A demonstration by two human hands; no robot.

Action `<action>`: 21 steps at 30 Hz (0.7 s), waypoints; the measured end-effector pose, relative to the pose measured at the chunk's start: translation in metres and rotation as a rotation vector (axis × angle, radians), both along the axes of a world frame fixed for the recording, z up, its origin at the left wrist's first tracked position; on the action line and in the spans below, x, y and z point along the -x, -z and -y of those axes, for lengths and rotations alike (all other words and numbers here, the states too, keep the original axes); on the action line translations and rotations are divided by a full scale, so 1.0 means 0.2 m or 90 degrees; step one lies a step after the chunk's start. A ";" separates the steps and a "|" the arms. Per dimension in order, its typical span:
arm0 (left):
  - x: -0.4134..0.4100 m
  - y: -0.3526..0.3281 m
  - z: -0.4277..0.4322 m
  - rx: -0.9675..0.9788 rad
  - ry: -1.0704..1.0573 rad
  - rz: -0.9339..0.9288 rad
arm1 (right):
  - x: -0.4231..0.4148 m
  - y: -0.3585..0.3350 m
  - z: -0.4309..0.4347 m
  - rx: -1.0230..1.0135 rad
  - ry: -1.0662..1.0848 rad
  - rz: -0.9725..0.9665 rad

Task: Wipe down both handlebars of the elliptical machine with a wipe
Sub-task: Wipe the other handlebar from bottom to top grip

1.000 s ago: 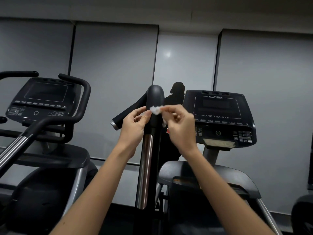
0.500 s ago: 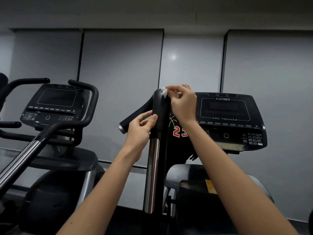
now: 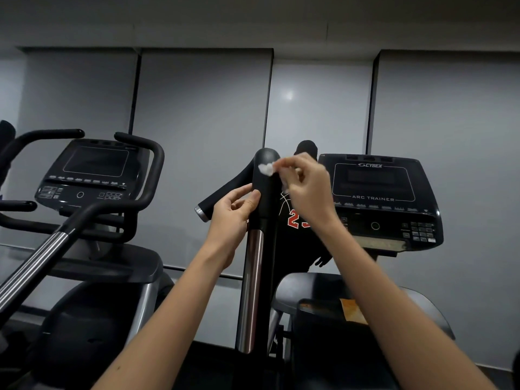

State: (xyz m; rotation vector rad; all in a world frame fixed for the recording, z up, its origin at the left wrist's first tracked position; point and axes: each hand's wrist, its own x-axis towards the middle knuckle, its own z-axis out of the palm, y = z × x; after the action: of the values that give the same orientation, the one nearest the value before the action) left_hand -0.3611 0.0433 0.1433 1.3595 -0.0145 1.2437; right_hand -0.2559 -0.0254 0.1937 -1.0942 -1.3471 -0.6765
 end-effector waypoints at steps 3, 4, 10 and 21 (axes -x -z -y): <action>0.00 0.00 0.00 -0.009 0.003 -0.001 | 0.05 0.24 0.03 -0.053 0.018 0.057; 0.00 0.00 0.00 -0.008 -0.002 -0.001 | 0.06 0.32 0.03 -0.072 0.013 0.060; 0.01 0.00 0.01 -0.003 -0.008 -0.010 | 0.12 0.40 -0.03 -0.163 -0.065 -0.150; 0.01 0.01 0.01 -0.017 -0.005 -0.008 | 0.08 0.23 -0.09 -0.012 -0.368 -0.547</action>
State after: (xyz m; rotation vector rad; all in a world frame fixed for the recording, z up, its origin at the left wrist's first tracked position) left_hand -0.3640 0.0407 0.1420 1.3912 -0.0171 1.2455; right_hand -0.2712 -0.0083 0.1487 -0.7682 -0.8173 0.2115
